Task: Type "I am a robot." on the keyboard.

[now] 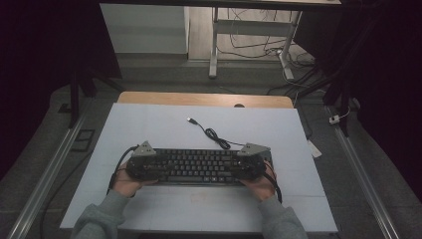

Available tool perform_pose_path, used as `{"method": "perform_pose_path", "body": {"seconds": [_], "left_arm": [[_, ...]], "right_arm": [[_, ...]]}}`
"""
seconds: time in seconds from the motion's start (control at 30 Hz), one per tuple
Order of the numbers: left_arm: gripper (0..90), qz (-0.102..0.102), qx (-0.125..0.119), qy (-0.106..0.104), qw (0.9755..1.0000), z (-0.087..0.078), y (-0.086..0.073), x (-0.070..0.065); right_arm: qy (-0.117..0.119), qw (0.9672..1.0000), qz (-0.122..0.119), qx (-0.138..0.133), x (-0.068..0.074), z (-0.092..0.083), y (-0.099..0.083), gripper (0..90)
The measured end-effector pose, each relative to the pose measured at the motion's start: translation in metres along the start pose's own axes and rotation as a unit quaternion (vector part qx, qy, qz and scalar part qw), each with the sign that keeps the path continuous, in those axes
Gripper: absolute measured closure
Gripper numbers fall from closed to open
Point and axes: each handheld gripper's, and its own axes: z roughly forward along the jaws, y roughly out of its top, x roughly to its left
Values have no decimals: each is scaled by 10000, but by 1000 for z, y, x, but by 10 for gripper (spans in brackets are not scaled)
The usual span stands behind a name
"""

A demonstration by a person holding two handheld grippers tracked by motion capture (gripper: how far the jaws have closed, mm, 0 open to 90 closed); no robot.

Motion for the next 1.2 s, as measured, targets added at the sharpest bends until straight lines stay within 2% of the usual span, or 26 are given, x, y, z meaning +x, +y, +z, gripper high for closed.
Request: {"method": "perform_pose_path", "body": {"seconds": [0.37,0.63,1.0,1.2], "left_arm": [[883,39,225,-98,9997,7,0,-4],[888,192,500,-202,9984,23,-2,-12],[887,277,839,-275,9957,44,-8,-19],[887,323,920,-259,9949,49,-9,-22]], "right_arm": [[-14,10000,-16,15,0,0,0,458],[-9,10000,-20,19,0,1,0,459],[-15,10000,-53,44,0,1,0,458],[-22,10000,-35,66,0,1,0,458]]}}
